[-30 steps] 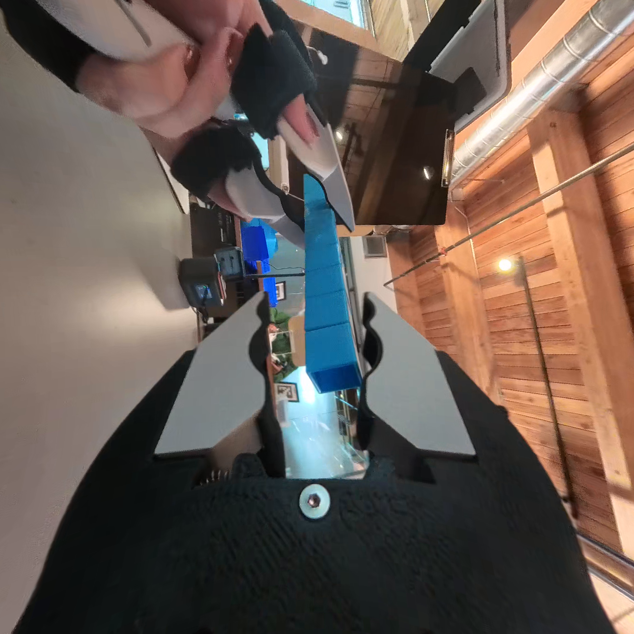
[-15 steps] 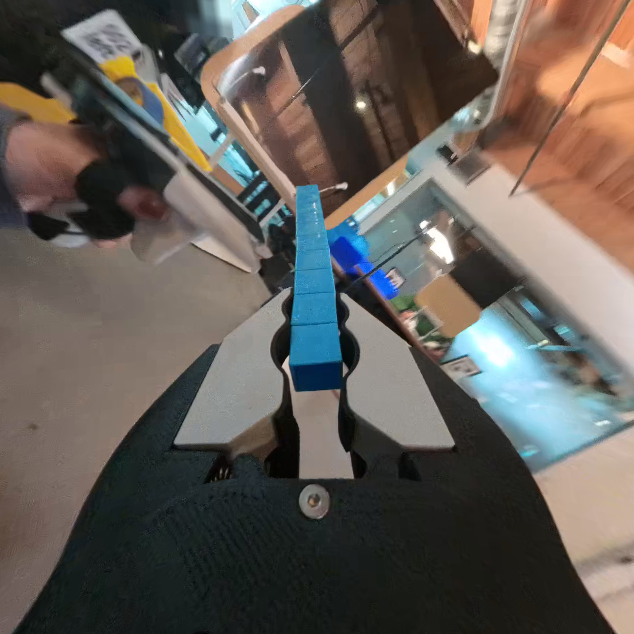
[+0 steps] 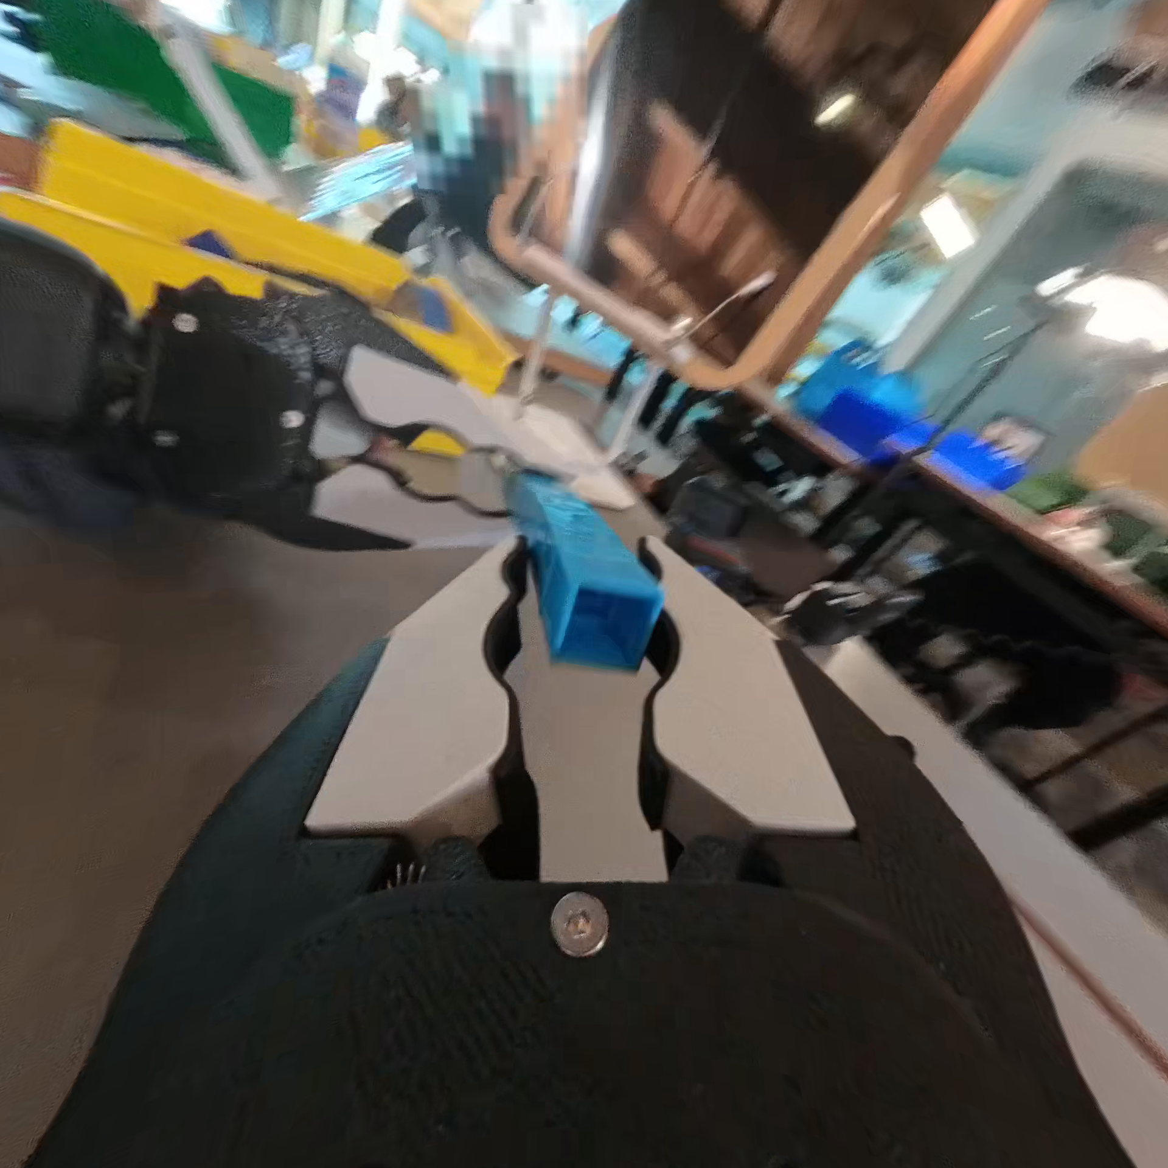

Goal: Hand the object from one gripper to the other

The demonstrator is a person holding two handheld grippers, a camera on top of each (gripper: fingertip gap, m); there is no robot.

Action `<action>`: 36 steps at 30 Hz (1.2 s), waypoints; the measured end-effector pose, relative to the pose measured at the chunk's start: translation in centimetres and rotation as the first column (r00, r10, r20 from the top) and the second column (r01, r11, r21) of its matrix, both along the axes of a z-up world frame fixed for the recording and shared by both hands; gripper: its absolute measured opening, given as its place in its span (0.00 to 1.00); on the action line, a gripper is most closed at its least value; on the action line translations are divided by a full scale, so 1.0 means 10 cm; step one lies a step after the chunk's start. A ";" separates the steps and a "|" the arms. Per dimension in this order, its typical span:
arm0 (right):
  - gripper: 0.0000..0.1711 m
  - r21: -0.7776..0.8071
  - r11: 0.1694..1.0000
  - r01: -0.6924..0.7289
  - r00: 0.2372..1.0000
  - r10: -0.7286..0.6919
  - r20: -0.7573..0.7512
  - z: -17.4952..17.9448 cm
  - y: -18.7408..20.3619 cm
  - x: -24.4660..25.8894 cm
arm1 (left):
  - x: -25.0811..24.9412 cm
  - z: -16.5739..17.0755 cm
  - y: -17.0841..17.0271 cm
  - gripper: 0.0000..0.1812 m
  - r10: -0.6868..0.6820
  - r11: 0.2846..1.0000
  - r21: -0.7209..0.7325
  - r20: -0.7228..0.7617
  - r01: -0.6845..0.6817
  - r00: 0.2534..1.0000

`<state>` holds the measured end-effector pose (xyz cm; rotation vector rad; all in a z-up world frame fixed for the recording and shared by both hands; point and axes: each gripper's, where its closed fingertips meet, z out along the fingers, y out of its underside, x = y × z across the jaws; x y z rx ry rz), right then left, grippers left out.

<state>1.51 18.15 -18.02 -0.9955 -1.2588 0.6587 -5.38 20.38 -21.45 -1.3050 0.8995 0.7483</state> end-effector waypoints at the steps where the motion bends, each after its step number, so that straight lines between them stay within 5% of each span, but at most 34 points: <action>1: 0.27 0.075 0.996 0.052 0.998 -0.048 -0.042 0.09 0.04 0.04 | 0.00 -0.01 0.00 0.11 -0.020 0.998 -0.049 0.098 0.025 0.995; 4: 0.28 0.381 0.890 0.250 0.968 -0.226 -0.108 0.27 0.14 0.19 | -0.04 -0.03 0.01 0.11 -0.037 0.976 -0.180 0.409 0.121 0.912; 7: 0.30 0.665 0.668 0.334 0.930 -0.348 -0.117 0.29 0.10 0.21 | 0.00 -0.03 -0.03 0.11 -0.043 0.896 -0.278 0.722 0.347 0.691; 10: 0.44 0.834 0.457 0.310 0.902 -0.418 -0.106 0.20 0.02 0.06 | 0.26 -0.05 -0.22 0.11 0.043 0.662 -0.319 0.920 0.678 0.390; 13: 0.52 0.940 0.247 0.236 0.865 -0.494 -0.087 0.11 -0.01 -0.07 | 0.50 -0.06 -0.47 0.11 0.248 0.373 -0.233 0.958 0.898 0.146; 14: 0.54 0.953 0.218 0.212 0.864 -0.498 -0.078 0.08 -0.03 -0.11 | 0.56 -0.08 -0.55 0.11 0.303 0.294 -0.215 0.945 0.931 0.123; 18: 0.54 0.970 0.214 0.114 0.870 -0.494 0.007 -0.12 -0.06 -0.24 | 0.75 -0.28 -0.80 0.11 0.359 0.096 -0.275 0.906 0.957 0.224; 21: 0.38 0.967 0.240 0.084 0.867 -0.495 0.048 -0.22 -0.04 -0.25 | 0.86 -0.25 -0.92 0.11 0.376 0.003 -0.218 0.905 0.976 0.201; 23: 0.18 0.959 0.261 0.115 0.863 -0.503 0.034 -0.19 -0.01 -0.21 | 0.87 -0.29 -0.88 0.11 0.375 0.019 -0.226 0.905 0.974 0.202; 24: 0.17 0.952 0.282 0.118 0.859 -0.510 0.045 -0.20 0.03 -0.19 | 0.87 -0.23 -0.86 0.13 0.353 0.035 -0.188 0.921 0.982 0.163; 27: 0.12 0.884 0.426 0.191 0.860 -0.507 0.059 -0.22 0.14 -0.14 | 0.80 0.04 -0.71 0.46 0.245 0.154 -0.060 0.969 0.986 0.021; 29: 0.12 0.790 0.561 0.249 0.869 -0.489 0.074 -0.21 0.21 -0.10 | 0.68 0.15 -0.58 0.54 0.101 0.288 -0.033 0.995 0.957 0.004; 34: 0.12 0.407 0.863 0.299 0.891 -0.405 0.205 -0.35 0.37 -0.04 | 0.17 0.54 -0.43 0.37 -0.397 0.626 0.206 0.914 0.752 0.080; 36: 0.12 0.311 0.899 0.307 0.885 -0.390 0.254 -0.44 0.42 -0.02 | 0.10 0.55 -0.42 0.39 -0.457 0.694 0.204 0.866 0.691 0.204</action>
